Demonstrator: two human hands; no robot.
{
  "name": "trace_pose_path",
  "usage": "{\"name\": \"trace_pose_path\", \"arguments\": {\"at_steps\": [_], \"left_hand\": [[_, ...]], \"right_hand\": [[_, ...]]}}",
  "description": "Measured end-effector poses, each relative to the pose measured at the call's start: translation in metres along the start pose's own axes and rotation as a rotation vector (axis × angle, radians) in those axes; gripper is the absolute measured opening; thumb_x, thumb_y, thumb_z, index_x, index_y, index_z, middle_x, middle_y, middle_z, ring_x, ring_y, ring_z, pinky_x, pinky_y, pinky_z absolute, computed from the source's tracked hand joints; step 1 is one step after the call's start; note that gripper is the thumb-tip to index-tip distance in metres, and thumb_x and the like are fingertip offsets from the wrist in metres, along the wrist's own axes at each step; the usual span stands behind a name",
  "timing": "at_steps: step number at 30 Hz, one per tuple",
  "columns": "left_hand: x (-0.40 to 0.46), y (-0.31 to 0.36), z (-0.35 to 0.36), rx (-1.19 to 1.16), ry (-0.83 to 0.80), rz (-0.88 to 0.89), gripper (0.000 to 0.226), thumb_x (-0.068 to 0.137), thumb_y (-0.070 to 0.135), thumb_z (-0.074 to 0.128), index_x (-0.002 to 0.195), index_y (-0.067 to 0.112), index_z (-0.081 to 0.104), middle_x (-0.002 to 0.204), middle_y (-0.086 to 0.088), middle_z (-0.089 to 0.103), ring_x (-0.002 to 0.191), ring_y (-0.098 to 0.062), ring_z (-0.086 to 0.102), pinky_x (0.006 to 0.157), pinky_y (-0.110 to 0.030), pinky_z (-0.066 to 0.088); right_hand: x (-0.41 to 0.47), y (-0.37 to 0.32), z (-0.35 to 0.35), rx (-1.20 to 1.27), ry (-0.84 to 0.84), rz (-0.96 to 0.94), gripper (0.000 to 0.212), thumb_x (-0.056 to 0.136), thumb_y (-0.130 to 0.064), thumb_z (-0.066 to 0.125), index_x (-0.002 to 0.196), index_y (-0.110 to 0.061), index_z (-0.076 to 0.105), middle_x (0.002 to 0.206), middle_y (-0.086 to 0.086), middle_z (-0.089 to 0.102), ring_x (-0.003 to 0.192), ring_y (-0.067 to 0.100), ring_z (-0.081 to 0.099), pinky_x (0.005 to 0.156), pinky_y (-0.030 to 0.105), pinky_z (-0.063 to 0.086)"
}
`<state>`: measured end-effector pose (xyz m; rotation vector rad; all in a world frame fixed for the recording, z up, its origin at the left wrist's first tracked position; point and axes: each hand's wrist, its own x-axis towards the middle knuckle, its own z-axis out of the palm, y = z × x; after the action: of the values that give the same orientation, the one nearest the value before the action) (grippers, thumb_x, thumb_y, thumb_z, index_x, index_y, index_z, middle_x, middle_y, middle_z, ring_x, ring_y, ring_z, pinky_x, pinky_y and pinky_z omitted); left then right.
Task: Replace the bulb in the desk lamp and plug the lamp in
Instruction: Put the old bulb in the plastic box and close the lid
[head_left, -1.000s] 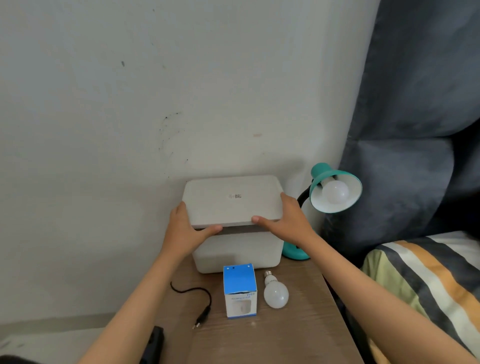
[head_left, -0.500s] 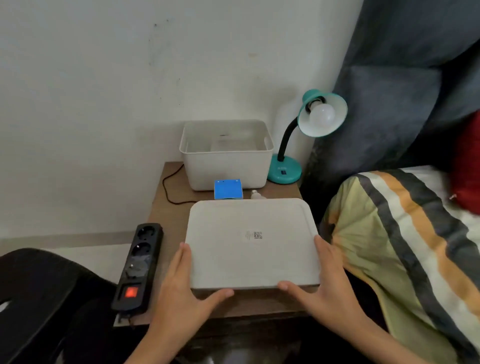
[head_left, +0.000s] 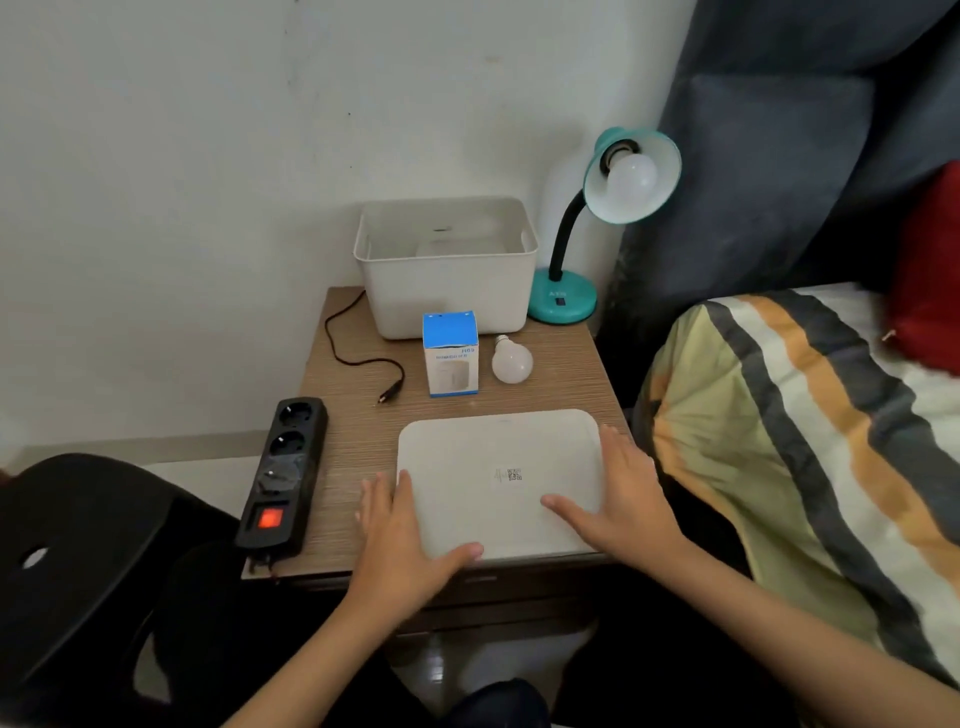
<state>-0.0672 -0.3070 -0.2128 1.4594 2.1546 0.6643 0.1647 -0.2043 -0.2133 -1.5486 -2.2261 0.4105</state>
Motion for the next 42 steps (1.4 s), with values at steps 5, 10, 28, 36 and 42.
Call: {"name": "trace_pose_path", "arguments": {"at_steps": [5,10,28,36,42], "left_hand": [[0.060,0.033,-0.045,-0.134,0.241,0.081,0.097,0.075,0.049,0.070,0.147,0.011,0.016,0.159,-0.012,0.000,0.146,-0.023,-0.006,0.118,-0.040,0.006],[0.147,0.055,-0.088,-0.204,0.354,0.085,0.080,0.082,0.045,0.063,0.144,0.010,0.025,0.156,-0.015,0.015,0.145,-0.026,0.012,0.115,-0.040,0.019],[0.282,0.066,-0.105,-0.204,0.413,-0.010,0.085,0.078,0.053,0.065,0.135,-0.001,0.033,0.135,-0.021,0.040,0.126,-0.035,0.038,0.102,-0.041,0.037],[0.296,0.056,-0.101,-0.205,0.467,0.006,0.079,0.071,0.054,0.071,0.120,-0.002,0.046,0.119,-0.022,0.049,0.114,-0.037,0.045,0.095,-0.042,0.040],[0.300,0.057,-0.100,-0.201,0.470,-0.002,0.083,0.071,0.055,0.071,0.124,-0.003,0.044,0.122,-0.021,0.048,0.116,-0.036,0.044,0.095,-0.043,0.040]], "right_hand": [[0.076,-0.044,0.005,0.107,0.010,-0.017,0.078,0.085,-0.042,0.062,0.145,-0.010,0.026,0.142,0.012,0.042,0.130,0.027,0.040,0.108,0.038,0.036],[0.138,-0.058,0.025,0.181,-0.122,0.140,0.074,0.082,-0.034,0.061,0.145,-0.031,0.022,0.128,0.013,0.048,0.114,0.032,0.052,0.092,0.044,0.048],[0.206,-0.077,-0.031,0.508,0.393,-0.165,0.037,0.079,-0.026,0.072,0.110,-0.018,0.055,0.103,-0.002,0.060,0.092,0.012,0.057,0.078,0.021,0.046],[0.347,-0.114,-0.027,0.265,0.091,0.037,0.059,0.075,-0.029,0.073,0.123,-0.006,0.048,0.124,0.013,0.051,0.104,0.024,0.054,0.076,0.023,0.038],[0.382,-0.115,-0.004,0.191,-0.029,0.143,0.065,0.078,-0.036,0.072,0.130,-0.011,0.044,0.125,0.010,0.056,0.108,0.026,0.057,0.071,0.029,0.040]]}}
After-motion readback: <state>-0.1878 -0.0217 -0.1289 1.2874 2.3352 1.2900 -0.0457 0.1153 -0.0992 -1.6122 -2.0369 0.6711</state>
